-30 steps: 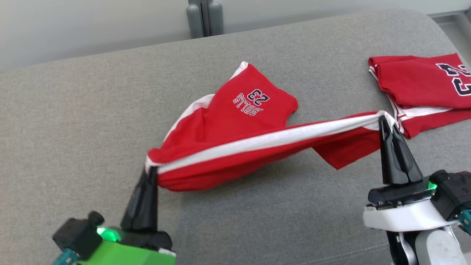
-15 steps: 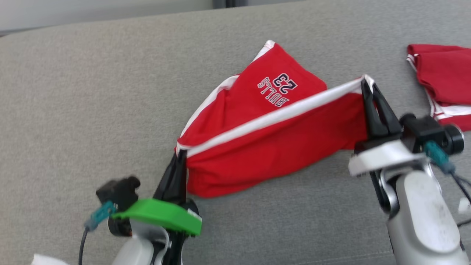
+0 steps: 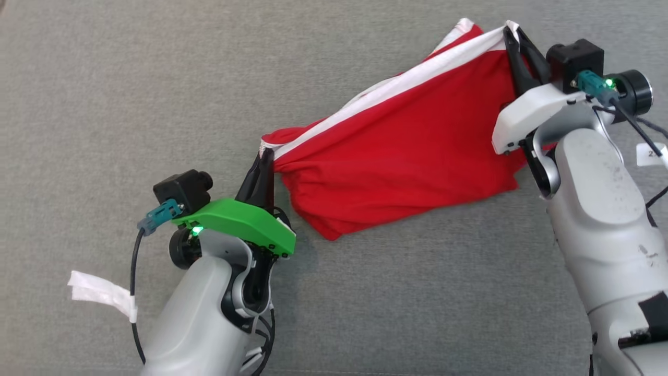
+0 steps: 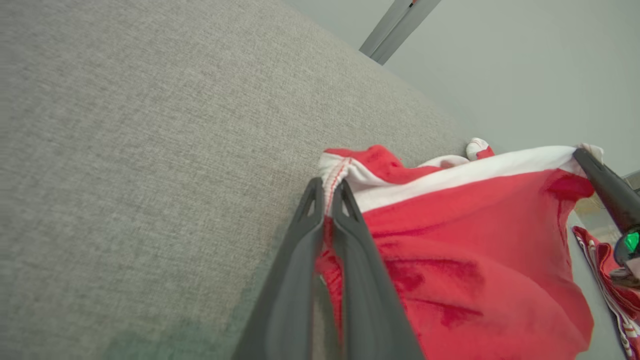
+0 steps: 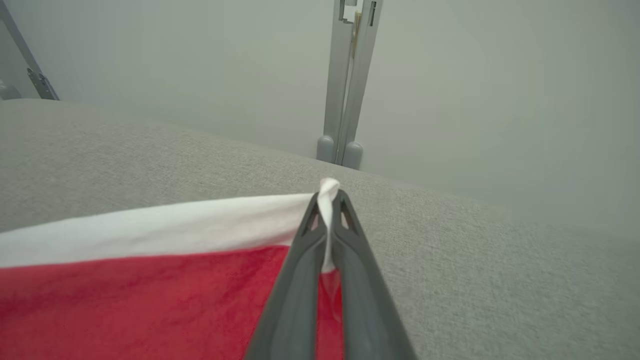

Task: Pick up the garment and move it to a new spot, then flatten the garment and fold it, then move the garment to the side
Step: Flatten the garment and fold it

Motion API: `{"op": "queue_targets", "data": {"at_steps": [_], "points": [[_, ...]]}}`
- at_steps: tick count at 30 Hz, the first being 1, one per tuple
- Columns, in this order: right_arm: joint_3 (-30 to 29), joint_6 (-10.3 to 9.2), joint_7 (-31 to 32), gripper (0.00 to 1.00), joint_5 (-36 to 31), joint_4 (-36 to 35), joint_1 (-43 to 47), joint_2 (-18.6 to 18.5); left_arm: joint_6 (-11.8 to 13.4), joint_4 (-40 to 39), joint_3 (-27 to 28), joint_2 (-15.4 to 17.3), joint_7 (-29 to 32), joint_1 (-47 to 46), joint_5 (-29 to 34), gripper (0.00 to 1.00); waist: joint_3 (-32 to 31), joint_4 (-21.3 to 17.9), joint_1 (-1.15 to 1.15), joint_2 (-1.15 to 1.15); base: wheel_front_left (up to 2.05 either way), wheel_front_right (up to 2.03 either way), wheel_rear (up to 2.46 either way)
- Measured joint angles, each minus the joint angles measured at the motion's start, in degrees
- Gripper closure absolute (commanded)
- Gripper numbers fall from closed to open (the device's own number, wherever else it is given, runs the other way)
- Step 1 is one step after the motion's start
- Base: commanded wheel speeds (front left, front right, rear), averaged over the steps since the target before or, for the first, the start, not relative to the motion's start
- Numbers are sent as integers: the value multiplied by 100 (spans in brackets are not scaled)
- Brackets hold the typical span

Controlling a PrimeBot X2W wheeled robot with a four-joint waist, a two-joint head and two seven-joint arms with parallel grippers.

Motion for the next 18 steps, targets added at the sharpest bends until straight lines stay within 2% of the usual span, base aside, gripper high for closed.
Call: {"op": "queue_targets", "data": {"at_steps": [2,3,4,5,6,7,12,18], "points": [[11,0,-49,100,-18,422,-240,-44,1,109,-105,-11,-80,-93,-92,98,62,115,0,0,0,0,0],[14,0,-81,100,-51,559,-318,-65,2,143,-147,-11,-113,-125,-120,75,83,157,0,0,0,0,0],[16,0,-123,94,-68,733,-410,-89,16,162,-223,-11,-147,-155,-166,41,105,205,0,0,0,0,0],[10,0,-154,80,-68,906,-495,-92,22,164,-310,-12,-200,-172,-191,5,123,251,0,0,0,0,0],[4,0,-192,50,-59,1059,-565,-89,23,163,-382,-18,-246,-180,-233,0,135,290,0,0,0,0,0],[0,0,-214,0,-49,1161,-617,-85,23,154,-425,-16,-300,-182,-257,0,142,318,0,0,0,0,0],[-41,0,-358,0,-48,1615,-856,-85,-32,-48,-453,41,-632,-123,-203,0,68,382,0,0,0,0,0],[18,0,-401,0,-43,1996,-890,-213,-63,-615,-71,502,-880,539,35,0,-176,318,0,0,0,0,0]]}}
